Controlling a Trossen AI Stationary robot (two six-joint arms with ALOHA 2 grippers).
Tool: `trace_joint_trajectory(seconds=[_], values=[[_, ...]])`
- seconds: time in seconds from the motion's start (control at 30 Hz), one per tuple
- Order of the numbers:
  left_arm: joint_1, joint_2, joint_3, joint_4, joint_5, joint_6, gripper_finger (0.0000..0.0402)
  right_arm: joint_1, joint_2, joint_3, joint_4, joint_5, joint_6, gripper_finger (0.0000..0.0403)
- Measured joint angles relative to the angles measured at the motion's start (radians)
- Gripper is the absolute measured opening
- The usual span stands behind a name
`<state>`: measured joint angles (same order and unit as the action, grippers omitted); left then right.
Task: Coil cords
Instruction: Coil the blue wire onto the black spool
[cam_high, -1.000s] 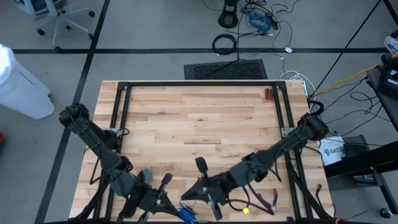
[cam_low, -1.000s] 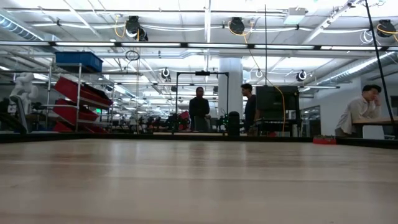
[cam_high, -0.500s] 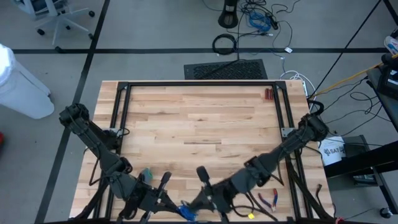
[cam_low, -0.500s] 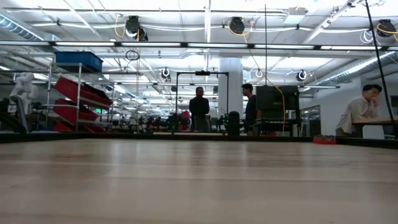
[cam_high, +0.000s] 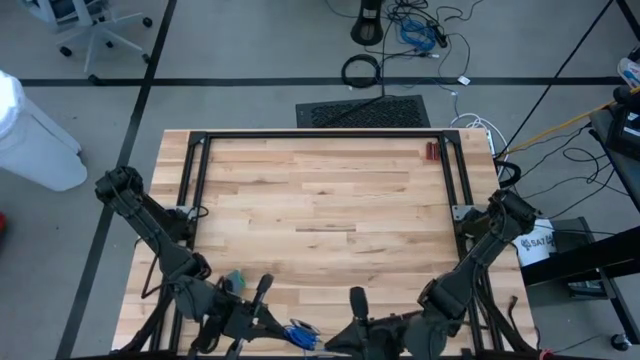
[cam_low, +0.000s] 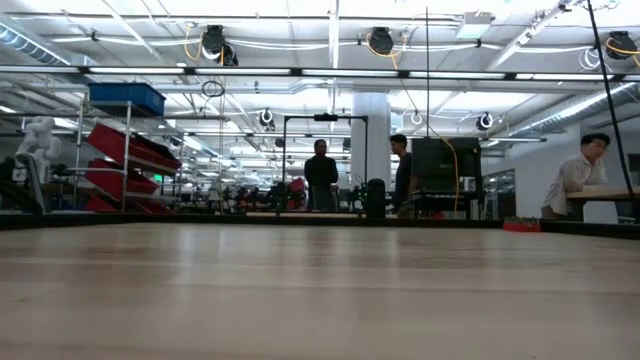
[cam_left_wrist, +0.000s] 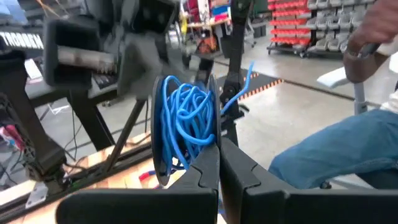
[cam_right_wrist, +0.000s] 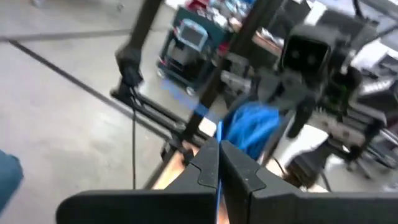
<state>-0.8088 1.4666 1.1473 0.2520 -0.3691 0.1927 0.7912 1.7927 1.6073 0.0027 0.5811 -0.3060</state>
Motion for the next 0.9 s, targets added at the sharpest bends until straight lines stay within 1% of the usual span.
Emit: trace_joint_trajectory(seconds=[0.1,0.23,0.53,0.6,0.9], values=[[-0.006,-0.001,0.000,0.020,0.004,0.005,0.0000,-0.002,0.000,0.000,-0.062,0.047,0.033,0.0000],[-0.006,-0.001,0.000,0.015,0.026,0.004,0.0000,-0.007,-0.001,0.000,-0.076,0.082,0.028,0.0000],[-0.005,-0.001,0.000,-0.023,0.023,-0.004,0.0000,0.031,-0.070,0.000,-0.073,0.103,-0.005,0.0000],[-0.002,-0.001,0.000,-0.024,0.022,-0.005,0.0000,0.037,-0.078,0.000,-0.063,0.103,-0.024,0.0000],[0.036,-0.001,0.000,-0.055,0.019,-0.082,0.0000,0.028,-0.080,0.000,0.088,0.095,-0.186,0.0000]])
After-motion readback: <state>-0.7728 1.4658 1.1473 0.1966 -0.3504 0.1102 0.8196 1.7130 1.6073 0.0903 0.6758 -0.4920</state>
